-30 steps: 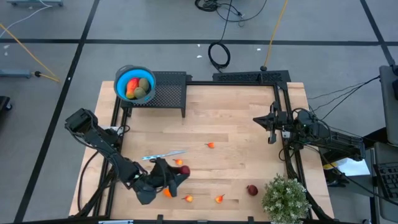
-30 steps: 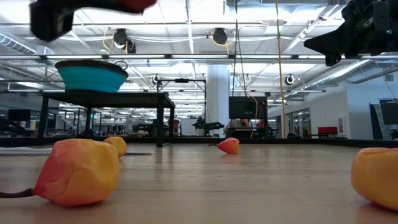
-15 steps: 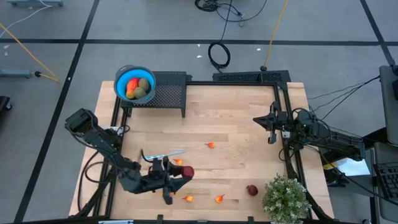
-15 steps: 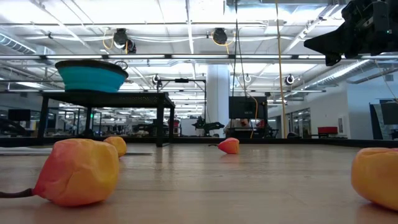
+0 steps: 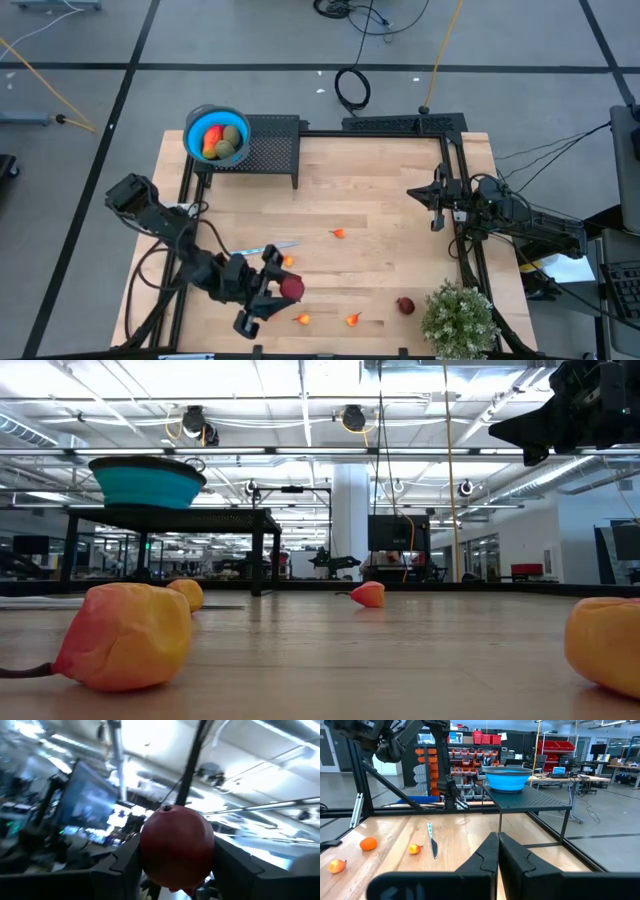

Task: Pick & Place Fruit
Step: Put the pomegranate into the blue strainer bowl on the shelf

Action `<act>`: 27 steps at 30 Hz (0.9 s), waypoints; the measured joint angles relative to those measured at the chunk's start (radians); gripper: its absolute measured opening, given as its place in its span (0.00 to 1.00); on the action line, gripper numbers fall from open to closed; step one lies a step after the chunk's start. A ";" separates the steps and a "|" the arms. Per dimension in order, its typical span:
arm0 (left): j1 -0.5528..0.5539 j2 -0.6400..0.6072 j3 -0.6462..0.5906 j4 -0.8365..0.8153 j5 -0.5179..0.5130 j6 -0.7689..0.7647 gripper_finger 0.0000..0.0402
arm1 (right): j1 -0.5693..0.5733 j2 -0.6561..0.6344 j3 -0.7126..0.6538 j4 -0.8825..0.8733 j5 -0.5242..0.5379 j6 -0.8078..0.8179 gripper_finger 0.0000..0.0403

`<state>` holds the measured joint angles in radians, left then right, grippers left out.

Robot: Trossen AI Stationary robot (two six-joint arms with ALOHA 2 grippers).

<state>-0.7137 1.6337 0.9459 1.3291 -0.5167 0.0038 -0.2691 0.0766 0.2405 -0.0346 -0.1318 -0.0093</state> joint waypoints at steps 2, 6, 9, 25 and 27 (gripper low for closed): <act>0.011 0.000 0.000 0.023 0.046 0.011 0.48 | 0.000 0.000 0.000 0.000 0.000 -0.001 0.00; 0.030 0.000 0.000 0.035 0.116 0.016 0.48 | 0.000 0.000 0.000 0.000 0.000 -0.002 0.00; 0.038 0.000 0.000 0.038 0.124 0.008 0.46 | 0.000 0.000 0.000 0.000 0.000 -0.002 0.00; 0.108 -0.009 0.000 0.233 -0.198 -0.201 0.49 | 0.000 0.000 0.000 0.000 0.000 -0.003 0.00; 0.111 -0.024 0.000 0.232 -0.243 -0.281 0.49 | 0.000 0.000 0.000 0.000 0.000 -0.003 0.00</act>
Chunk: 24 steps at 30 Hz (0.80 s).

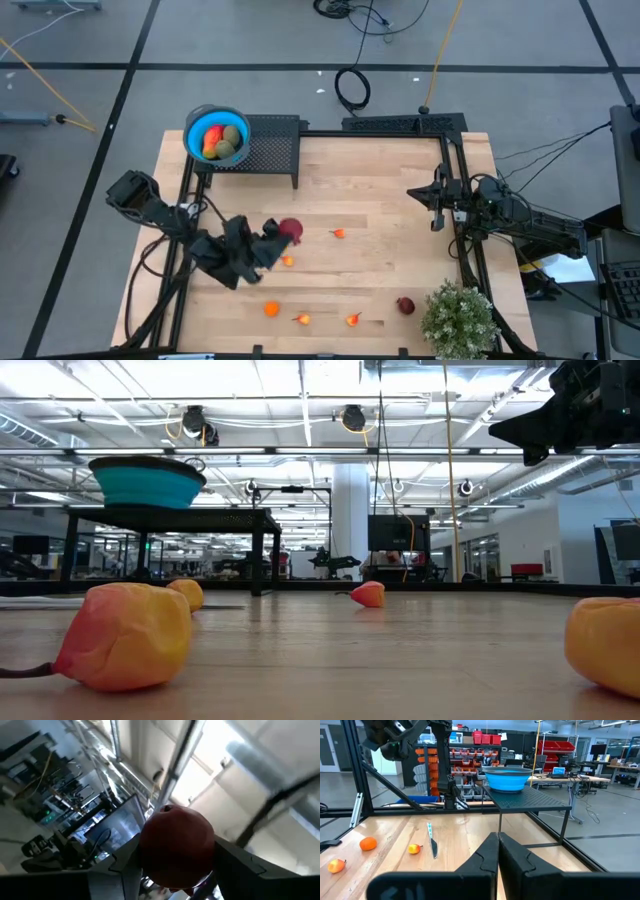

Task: Pick & Place Fruit
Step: Put the pomegranate into the blue strainer bowl on the shelf

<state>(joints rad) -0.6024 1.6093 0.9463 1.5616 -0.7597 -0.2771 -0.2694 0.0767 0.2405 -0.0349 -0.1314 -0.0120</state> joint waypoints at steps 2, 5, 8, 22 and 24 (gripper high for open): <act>0.013 -0.004 0.002 0.006 -0.010 -0.066 0.50 | 0.000 0.000 0.000 0.000 0.000 0.000 0.00; 0.022 -0.004 0.001 0.000 -0.010 -0.115 0.50 | 0.000 0.000 0.000 0.000 0.000 0.000 0.00; 0.029 -0.010 0.002 0.004 -0.007 -0.132 0.50 | 0.000 0.000 0.000 0.000 0.000 0.000 0.00; 0.063 -0.009 0.002 -0.555 0.132 -0.510 0.42 | 0.000 0.000 0.000 0.000 0.000 0.000 0.00; 0.082 -0.009 0.002 -0.658 0.183 -0.609 0.44 | 0.000 0.000 0.000 0.000 0.000 0.000 0.00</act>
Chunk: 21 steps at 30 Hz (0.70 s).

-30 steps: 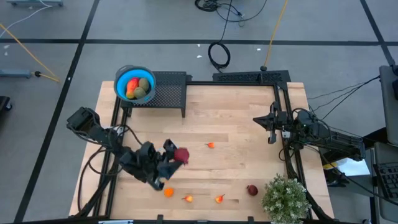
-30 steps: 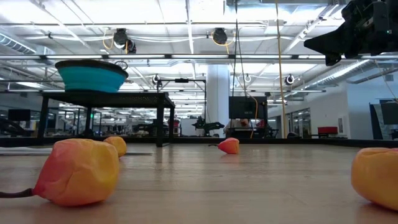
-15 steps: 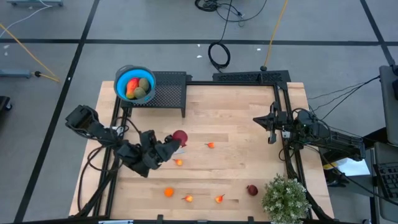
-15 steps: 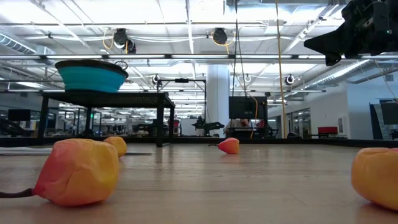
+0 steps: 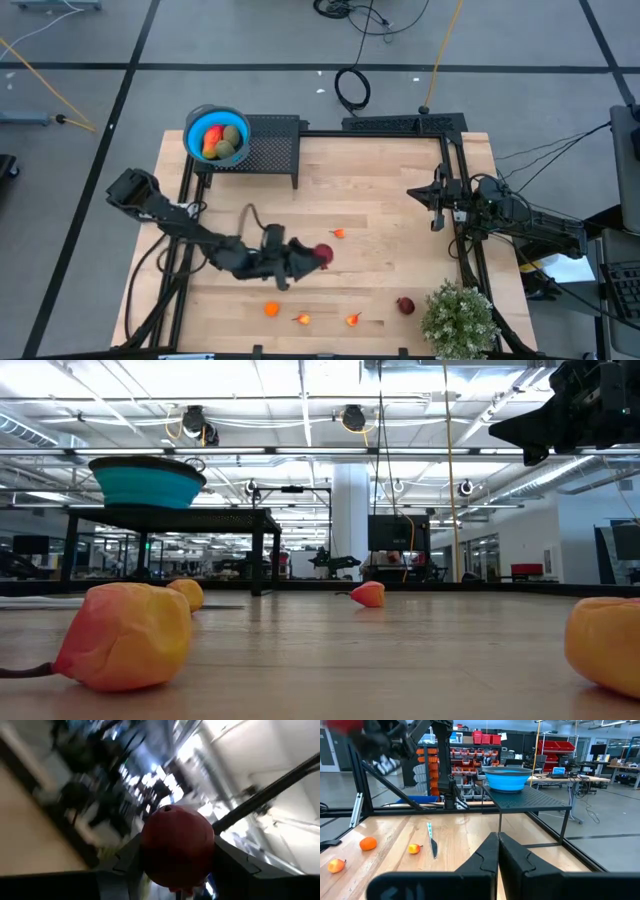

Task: Pick & Place Fruit
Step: Put the pomegranate into the blue strainer bowl on the shelf

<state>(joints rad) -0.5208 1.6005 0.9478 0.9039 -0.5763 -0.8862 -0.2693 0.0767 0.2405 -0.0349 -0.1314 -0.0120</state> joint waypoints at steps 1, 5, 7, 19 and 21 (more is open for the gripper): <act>0.010 0.000 0.000 -0.053 0.026 -0.054 0.45 | 0.000 0.000 0.000 0.000 0.000 0.000 0.00; 0.059 0.000 0.000 -0.268 0.147 -0.254 0.48 | 0.000 0.000 0.000 0.000 0.000 0.001 0.00; 0.086 0.000 0.000 -0.376 0.220 -0.340 0.47 | 0.000 0.000 0.000 0.000 0.000 0.009 0.00; 0.232 -0.122 0.000 -0.935 0.337 -0.444 0.46 | 0.000 0.000 0.000 0.000 0.000 0.027 0.00; 0.253 -0.175 0.000 -1.041 0.300 -0.430 0.46 | 0.000 0.000 0.000 0.000 0.000 0.027 0.00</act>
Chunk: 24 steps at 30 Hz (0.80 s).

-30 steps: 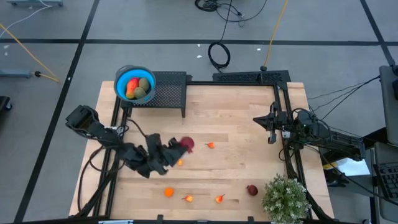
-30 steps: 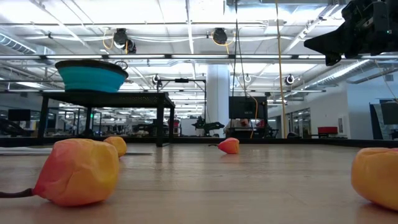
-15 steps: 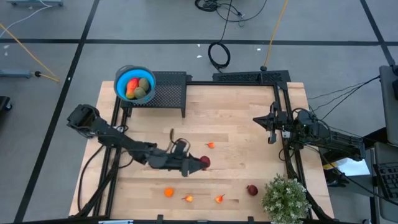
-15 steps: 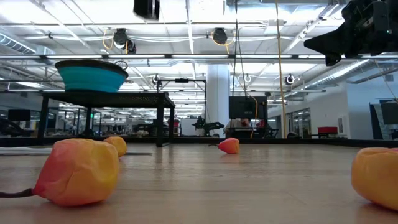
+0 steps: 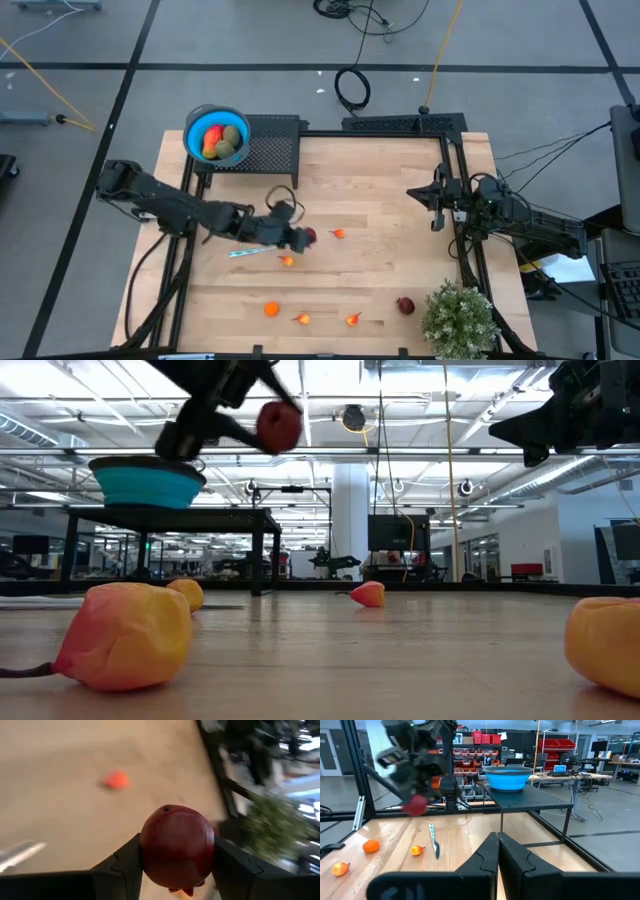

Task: Pick & Place Fruit
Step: Put the pomegranate into the blue strainer bowl on the shelf

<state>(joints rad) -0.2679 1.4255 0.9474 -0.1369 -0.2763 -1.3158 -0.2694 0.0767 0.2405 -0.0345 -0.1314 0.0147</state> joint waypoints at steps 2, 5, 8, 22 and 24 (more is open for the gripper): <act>0.019 -0.048 0.000 -0.052 -0.047 0.038 0.47 | 0.000 0.000 0.000 0.000 0.000 0.000 0.00; 0.040 -0.125 0.000 -0.120 -0.130 0.106 0.47 | 0.000 0.000 0.000 0.000 0.000 0.000 0.00; 0.057 -0.200 0.000 -0.157 -0.224 0.182 0.47 | 0.000 0.000 0.000 0.000 0.000 0.000 0.00; 0.170 -0.461 0.000 -0.230 -0.546 0.532 0.47 | 0.000 0.000 0.000 0.000 0.000 0.000 0.00; 0.196 -0.482 0.000 -0.236 -0.570 0.579 0.47 | 0.000 0.000 0.000 0.000 0.000 0.000 0.00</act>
<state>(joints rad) -0.0718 0.9434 0.9474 -0.3729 -0.8460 -0.7367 -0.2692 0.0769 0.2405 -0.0349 -0.1310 0.0147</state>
